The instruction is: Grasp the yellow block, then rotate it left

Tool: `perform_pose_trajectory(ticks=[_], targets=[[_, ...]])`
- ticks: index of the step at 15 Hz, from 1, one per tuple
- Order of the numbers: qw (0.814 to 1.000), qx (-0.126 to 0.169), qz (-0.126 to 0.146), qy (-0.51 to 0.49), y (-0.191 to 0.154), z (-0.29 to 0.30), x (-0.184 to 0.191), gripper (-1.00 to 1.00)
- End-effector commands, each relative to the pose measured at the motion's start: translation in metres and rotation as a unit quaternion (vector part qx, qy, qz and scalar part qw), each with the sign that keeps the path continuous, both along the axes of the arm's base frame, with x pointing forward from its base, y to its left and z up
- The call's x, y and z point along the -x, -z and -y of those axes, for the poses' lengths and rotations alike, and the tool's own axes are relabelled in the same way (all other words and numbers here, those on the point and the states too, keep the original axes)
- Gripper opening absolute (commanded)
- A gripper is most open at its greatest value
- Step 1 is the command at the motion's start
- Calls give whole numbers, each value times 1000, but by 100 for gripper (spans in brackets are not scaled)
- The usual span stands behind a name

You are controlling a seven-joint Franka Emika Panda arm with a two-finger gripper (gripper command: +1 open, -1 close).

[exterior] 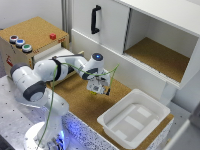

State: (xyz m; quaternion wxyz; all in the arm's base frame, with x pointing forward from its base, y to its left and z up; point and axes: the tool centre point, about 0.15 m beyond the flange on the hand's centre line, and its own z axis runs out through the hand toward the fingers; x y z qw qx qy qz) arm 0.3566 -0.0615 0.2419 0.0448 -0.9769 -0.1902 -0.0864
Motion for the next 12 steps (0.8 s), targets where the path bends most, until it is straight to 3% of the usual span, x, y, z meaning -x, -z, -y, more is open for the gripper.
perform_pose_trajectory(ticks=[1, 3, 4, 12], targets=[[999, 27, -28, 19, 33, -16, -23, 100], [999, 37, -32, 14, 36, -25, -26, 100], [998, 43, -32, 14, 37, -28, -26, -100], [996, 72, -46, 28, 38, -23, -17, -100]])
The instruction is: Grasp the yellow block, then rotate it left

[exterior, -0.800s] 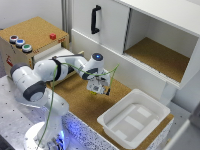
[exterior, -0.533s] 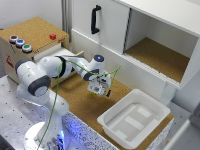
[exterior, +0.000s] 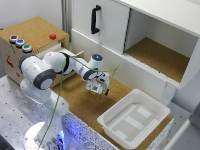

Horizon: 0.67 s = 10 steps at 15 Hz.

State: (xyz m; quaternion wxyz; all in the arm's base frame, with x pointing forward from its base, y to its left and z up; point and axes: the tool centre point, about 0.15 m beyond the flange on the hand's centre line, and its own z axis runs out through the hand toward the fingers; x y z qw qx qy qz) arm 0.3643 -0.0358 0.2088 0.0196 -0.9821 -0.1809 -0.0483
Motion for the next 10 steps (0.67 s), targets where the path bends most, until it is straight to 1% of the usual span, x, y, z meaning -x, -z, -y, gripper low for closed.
perform_pose_trajectory(ticks=[1, 2, 3, 4, 5, 6, 7, 8, 10], targets=[[999, 40, -12, 19, 3, 4, -8, -100], [999, 36, -12, 24, 1, 7, -8, -100], [999, 24, -9, 32, -4, 10, -8, -100], [999, 3, -2, 36, -16, 15, -10, -100], [1000, -1, 2, 25, -25, 16, -12, -100], [1000, 3, 6, 3, -34, 16, -13, -100], [1000, 2, 10, -28, -48, 16, -15, -100], [997, 9, 7, -73, -57, 15, -16, -100], [985, 1, 1, -175, -64, 12, -19, -100]])
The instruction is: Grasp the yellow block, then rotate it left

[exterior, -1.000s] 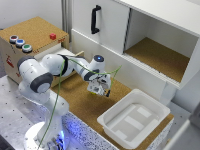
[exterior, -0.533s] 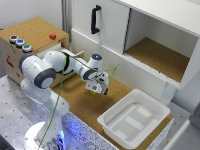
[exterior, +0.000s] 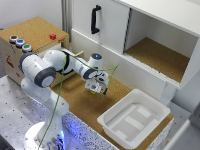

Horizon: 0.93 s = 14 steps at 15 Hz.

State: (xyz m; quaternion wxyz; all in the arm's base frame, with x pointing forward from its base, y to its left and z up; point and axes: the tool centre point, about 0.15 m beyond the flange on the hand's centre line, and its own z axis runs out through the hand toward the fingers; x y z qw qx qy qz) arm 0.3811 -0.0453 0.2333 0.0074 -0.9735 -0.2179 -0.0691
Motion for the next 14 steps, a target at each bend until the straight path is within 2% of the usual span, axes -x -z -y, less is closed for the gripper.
perform_pose_trajectory(ticks=[1, 3, 6, 7, 8, 11, 14], targets=[[980, 6, -28, -196, -38, 0, -3, -100], [956, 3, -30, -291, -36, -3, -3, -100], [885, 12, -37, -464, -25, -9, 16, -100], [856, 26, -37, -514, -17, -8, 25, -100], [829, 40, -31, -557, -10, -7, 32, -100], [764, 43, 1, -644, 2, -2, 45, -100], [764, 41, 14, -644, 13, -9, 31, -100]])
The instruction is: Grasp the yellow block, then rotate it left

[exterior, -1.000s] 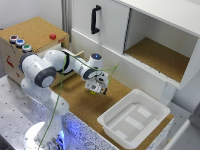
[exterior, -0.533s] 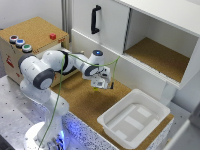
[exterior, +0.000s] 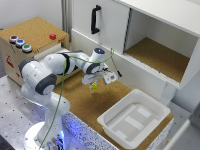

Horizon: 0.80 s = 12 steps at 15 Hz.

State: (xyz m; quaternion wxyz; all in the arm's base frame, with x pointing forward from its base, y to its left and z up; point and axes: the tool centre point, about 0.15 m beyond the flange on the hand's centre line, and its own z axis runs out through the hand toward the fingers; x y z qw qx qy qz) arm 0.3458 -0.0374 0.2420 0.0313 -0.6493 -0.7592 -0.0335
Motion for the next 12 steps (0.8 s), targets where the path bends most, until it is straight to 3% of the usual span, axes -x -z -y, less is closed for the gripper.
perform_pose_trajectory(ticks=[1, 2, 3, 9, 12], targets=[[998, 1, 30, -48, 26, -4, -10, -100], [999, 6, 22, -33, 29, -7, -15, -100], [999, 12, 28, -27, 26, -10, -15, 100], [999, 7, 39, -3, -17, -26, 8, 100], [997, 6, 24, 73, -28, -30, 18, 100]])
